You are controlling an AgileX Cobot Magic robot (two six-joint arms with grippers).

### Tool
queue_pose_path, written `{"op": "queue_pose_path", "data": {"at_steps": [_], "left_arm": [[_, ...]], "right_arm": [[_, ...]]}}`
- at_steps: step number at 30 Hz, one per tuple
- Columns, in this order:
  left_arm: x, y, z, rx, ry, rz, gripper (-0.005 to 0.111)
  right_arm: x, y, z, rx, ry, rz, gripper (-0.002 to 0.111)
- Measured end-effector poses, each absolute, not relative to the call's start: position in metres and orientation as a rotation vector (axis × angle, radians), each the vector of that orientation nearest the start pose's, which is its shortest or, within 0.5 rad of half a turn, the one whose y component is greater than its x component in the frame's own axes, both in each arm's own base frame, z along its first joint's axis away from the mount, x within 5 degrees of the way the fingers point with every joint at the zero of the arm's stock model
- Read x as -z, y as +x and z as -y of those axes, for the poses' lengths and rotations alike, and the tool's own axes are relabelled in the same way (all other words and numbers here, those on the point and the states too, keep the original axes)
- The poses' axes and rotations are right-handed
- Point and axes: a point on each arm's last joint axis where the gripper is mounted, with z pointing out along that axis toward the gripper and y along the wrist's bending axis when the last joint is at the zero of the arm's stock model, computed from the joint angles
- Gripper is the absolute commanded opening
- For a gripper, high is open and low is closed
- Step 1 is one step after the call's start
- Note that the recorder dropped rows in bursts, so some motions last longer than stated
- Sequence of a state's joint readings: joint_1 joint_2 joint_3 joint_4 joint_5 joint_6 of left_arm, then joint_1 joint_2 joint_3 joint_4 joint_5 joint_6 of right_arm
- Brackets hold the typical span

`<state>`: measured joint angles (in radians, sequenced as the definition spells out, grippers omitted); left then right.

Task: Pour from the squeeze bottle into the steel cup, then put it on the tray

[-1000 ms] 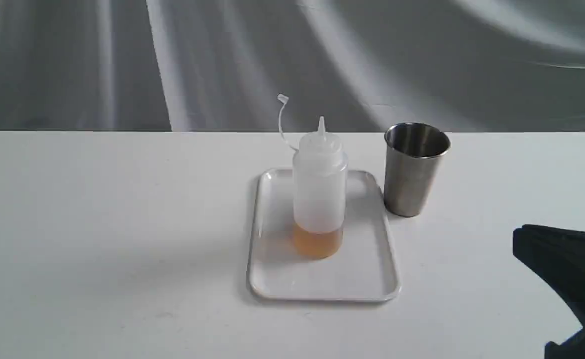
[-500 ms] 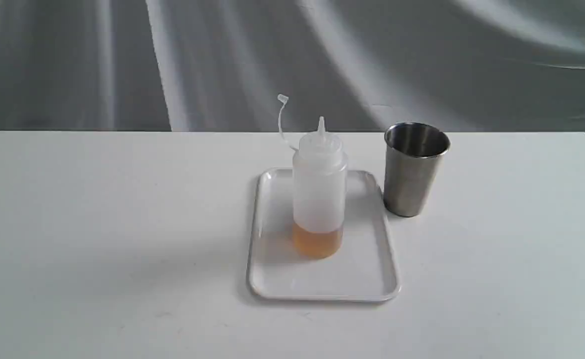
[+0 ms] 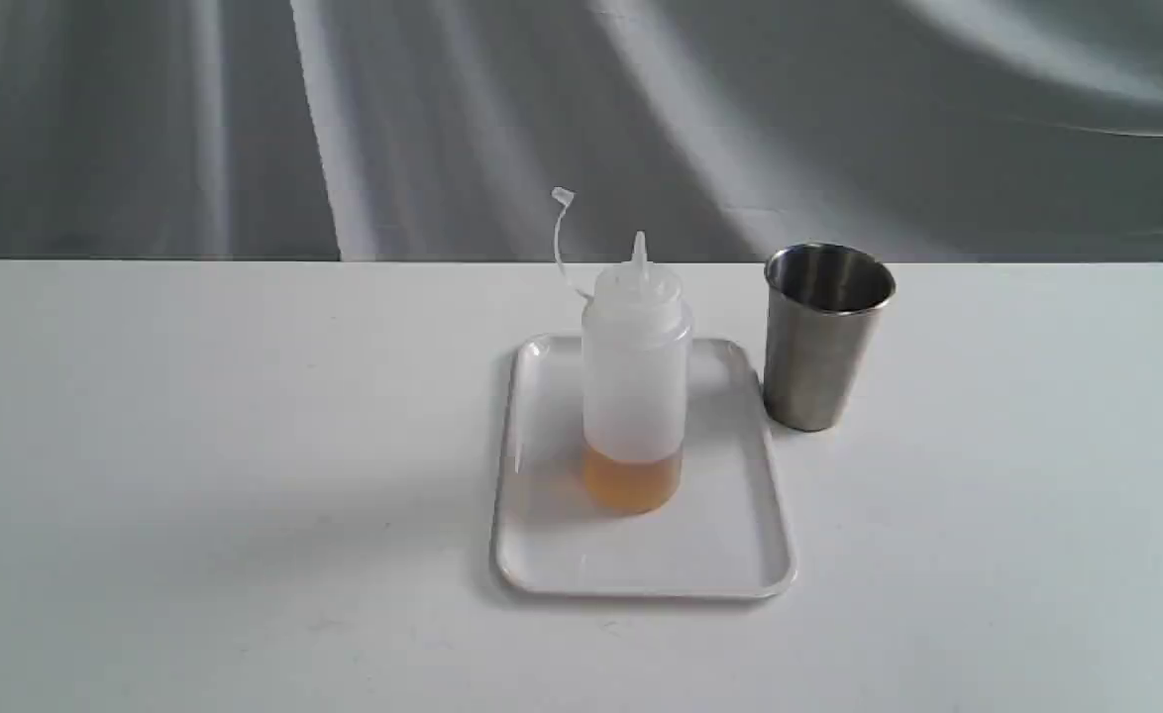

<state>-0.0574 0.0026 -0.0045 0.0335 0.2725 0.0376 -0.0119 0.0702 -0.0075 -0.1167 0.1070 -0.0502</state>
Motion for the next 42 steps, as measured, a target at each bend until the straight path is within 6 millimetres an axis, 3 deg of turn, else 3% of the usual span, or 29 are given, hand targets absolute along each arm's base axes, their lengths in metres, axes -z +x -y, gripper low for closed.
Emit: {"op": "queue_pose_path", "data": {"at_steps": [8, 18, 42], "left_arm": [[-0.19, 0.055, 0.002, -0.017, 0.105, -1.751, 0.0], [-0.19, 0.055, 0.002, -0.017, 0.105, -1.751, 0.0], [-0.19, 0.055, 0.002, -0.017, 0.105, -1.751, 0.0]], "right_arm": [[-0.2, 0.057, 0.002, 0.142, -0.106, -1.642, 0.0], [-0.185, 0.054, 0.004, 0.145, -0.101, -1.812, 0.0], [-0.184, 0.054, 0.004, 0.145, -0.101, -1.822, 0.0]]}}
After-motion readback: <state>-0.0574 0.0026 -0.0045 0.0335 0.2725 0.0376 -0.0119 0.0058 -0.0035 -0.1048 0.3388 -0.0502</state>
